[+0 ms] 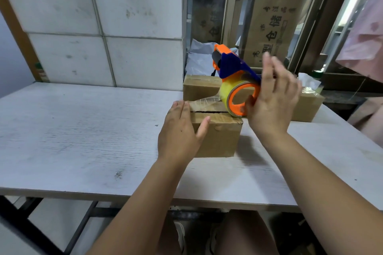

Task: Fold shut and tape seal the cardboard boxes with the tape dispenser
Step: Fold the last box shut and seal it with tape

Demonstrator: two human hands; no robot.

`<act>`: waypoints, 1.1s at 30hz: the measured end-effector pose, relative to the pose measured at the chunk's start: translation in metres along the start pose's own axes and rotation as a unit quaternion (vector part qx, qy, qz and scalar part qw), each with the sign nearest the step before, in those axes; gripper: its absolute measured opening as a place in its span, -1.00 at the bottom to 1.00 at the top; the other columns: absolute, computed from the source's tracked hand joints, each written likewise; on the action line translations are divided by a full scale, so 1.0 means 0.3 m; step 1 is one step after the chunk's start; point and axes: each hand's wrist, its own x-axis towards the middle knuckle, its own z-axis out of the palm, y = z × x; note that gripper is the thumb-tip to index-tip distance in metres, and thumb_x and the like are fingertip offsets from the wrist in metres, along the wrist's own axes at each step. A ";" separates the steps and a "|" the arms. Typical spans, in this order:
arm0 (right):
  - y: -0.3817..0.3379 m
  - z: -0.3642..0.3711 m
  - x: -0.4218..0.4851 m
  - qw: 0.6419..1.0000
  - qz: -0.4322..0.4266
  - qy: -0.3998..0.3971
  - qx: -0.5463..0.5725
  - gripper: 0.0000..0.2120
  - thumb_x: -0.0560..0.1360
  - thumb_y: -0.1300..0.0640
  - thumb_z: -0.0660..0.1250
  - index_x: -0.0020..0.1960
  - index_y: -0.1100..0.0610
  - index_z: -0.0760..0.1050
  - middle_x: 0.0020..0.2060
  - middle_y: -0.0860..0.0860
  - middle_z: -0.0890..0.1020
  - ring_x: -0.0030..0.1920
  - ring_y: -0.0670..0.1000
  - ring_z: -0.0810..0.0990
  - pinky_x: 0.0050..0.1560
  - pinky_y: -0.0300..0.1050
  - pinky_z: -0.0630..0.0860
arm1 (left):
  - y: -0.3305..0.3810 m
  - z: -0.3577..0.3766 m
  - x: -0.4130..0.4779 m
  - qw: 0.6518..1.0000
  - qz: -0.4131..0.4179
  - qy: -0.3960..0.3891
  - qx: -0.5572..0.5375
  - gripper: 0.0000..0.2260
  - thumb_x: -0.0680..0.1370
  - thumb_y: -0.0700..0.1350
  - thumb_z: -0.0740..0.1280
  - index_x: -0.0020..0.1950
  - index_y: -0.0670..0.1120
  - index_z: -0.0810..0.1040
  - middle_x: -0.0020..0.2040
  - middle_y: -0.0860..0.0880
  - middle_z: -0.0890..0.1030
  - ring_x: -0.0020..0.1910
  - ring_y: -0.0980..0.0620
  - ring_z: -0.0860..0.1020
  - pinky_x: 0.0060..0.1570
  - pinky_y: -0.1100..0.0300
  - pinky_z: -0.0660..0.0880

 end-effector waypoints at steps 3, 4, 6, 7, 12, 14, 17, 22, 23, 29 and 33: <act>0.004 0.000 0.006 0.997 -0.068 -0.016 0.015 -0.32 0.44 0.31 0.34 0.48 0.07 0.15 0.29 0.10 0.47 0.33 0.14 0.38 0.42 0.21 0.10 | 0.001 -0.003 0.001 1.000 0.003 0.003 0.005 -0.39 0.59 0.23 0.06 0.53 -0.08 0.18 0.55 0.01 0.15 0.53 0.09 0.03 0.43 0.25 0.01; 0.004 -0.005 0.007 0.996 -0.073 -0.026 0.041 -0.40 0.45 0.33 0.32 0.44 0.12 0.23 0.26 0.12 0.50 0.30 0.17 0.43 0.41 0.19 0.14 | 0.003 -0.004 0.002 1.000 0.003 0.003 0.007 -0.40 0.59 0.23 0.06 0.53 -0.09 0.19 0.55 0.00 0.16 0.53 0.09 0.03 0.43 0.25 0.01; 0.000 -0.018 0.015 0.994 -0.054 -0.048 0.083 -0.56 0.51 0.30 0.25 0.38 0.18 0.34 0.23 0.15 0.54 0.25 0.19 0.47 0.36 0.15 0.28 | 0.005 -0.004 0.001 1.000 0.001 0.003 0.008 -0.39 0.59 0.23 0.07 0.53 -0.10 0.19 0.55 0.00 0.16 0.53 0.09 0.03 0.43 0.25 0.01; 0.000 -0.022 0.028 0.992 -0.025 -0.069 0.105 -0.61 0.57 0.26 0.20 0.39 0.17 0.33 0.25 0.12 0.53 0.27 0.16 0.46 0.32 0.09 0.35 | 0.004 -0.004 0.002 1.000 0.001 0.003 0.007 -0.39 0.59 0.23 0.07 0.52 -0.10 0.19 0.55 0.00 0.16 0.53 0.09 0.03 0.43 0.25 0.00; -0.038 -0.067 0.110 0.981 -0.010 -0.174 0.088 -0.64 0.57 0.24 0.16 0.35 0.15 0.25 0.22 0.13 0.51 0.14 0.15 0.50 -0.05 -0.03 0.44 | 0.004 -0.007 0.000 1.000 0.002 -0.001 0.007 -0.39 0.59 0.24 0.06 0.53 -0.10 0.18 0.55 0.00 0.14 0.53 0.09 0.02 0.43 0.25 0.01; -0.055 -0.092 0.129 0.975 -0.036 -0.205 0.080 -0.72 0.51 0.32 0.22 0.18 0.15 0.27 0.08 0.16 0.55 -0.05 0.16 0.50 -0.18 0.01 0.42 | 0.005 -0.005 -0.002 1.000 0.002 -0.001 0.004 -0.39 0.59 0.23 0.06 0.53 -0.10 0.17 0.55 -0.01 0.14 0.53 0.09 0.02 0.43 0.25 0.02; -0.048 -0.090 0.151 0.964 0.002 -0.245 0.104 -0.55 0.43 0.38 0.29 0.24 0.07 0.31 0.11 0.13 0.52 0.08 0.16 0.49 0.04 0.13 0.51 | 0.003 -0.003 -0.001 1.000 0.003 0.002 0.004 -0.38 0.59 0.23 0.06 0.54 -0.10 0.16 0.55 -0.01 0.15 0.53 0.08 0.03 0.43 0.24 0.04; -0.016 -0.091 0.165 0.947 0.034 -0.286 0.145 -0.42 0.43 0.35 0.34 0.39 -0.01 0.34 0.18 0.07 0.47 0.11 0.05 0.42 0.04 -0.07 0.41 | 0.000 0.000 0.000 1.000 0.007 0.004 0.013 -0.38 0.58 0.24 0.07 0.53 -0.10 0.18 0.54 -0.01 0.16 0.53 0.08 0.04 0.43 0.24 0.06; -0.008 -0.090 0.169 0.940 0.047 -0.294 0.165 -0.44 0.44 0.35 0.33 0.38 0.00 0.35 0.18 0.05 0.47 0.08 0.02 0.40 0.01 -0.10 0.39 | -0.001 0.000 0.001 1.000 0.008 0.004 0.014 -0.38 0.58 0.24 0.07 0.53 -0.10 0.18 0.54 -0.01 0.16 0.53 0.08 0.04 0.43 0.24 0.06; 0.040 -0.067 0.147 0.916 0.098 -0.285 0.264 -0.50 0.47 0.42 0.27 0.31 0.02 0.39 0.12 -0.02 0.52 0.07 0.01 0.45 -0.19 -0.34 0.34 | -0.001 -0.001 0.000 1.000 0.005 0.006 0.014 -0.38 0.58 0.23 0.08 0.53 -0.10 0.17 0.55 -0.02 0.15 0.53 0.08 0.04 0.43 0.22 0.06; 0.066 -0.033 0.121 0.898 0.158 -0.251 0.326 -0.50 0.48 0.41 0.26 0.29 -0.03 0.41 0.14 -0.04 0.55 0.15 0.04 0.48 -0.02 -0.16 0.42 | -0.002 0.000 0.002 1.000 0.008 0.005 0.012 -0.38 0.58 0.23 0.09 0.53 -0.10 0.17 0.55 -0.01 0.15 0.53 0.08 0.04 0.43 0.24 0.03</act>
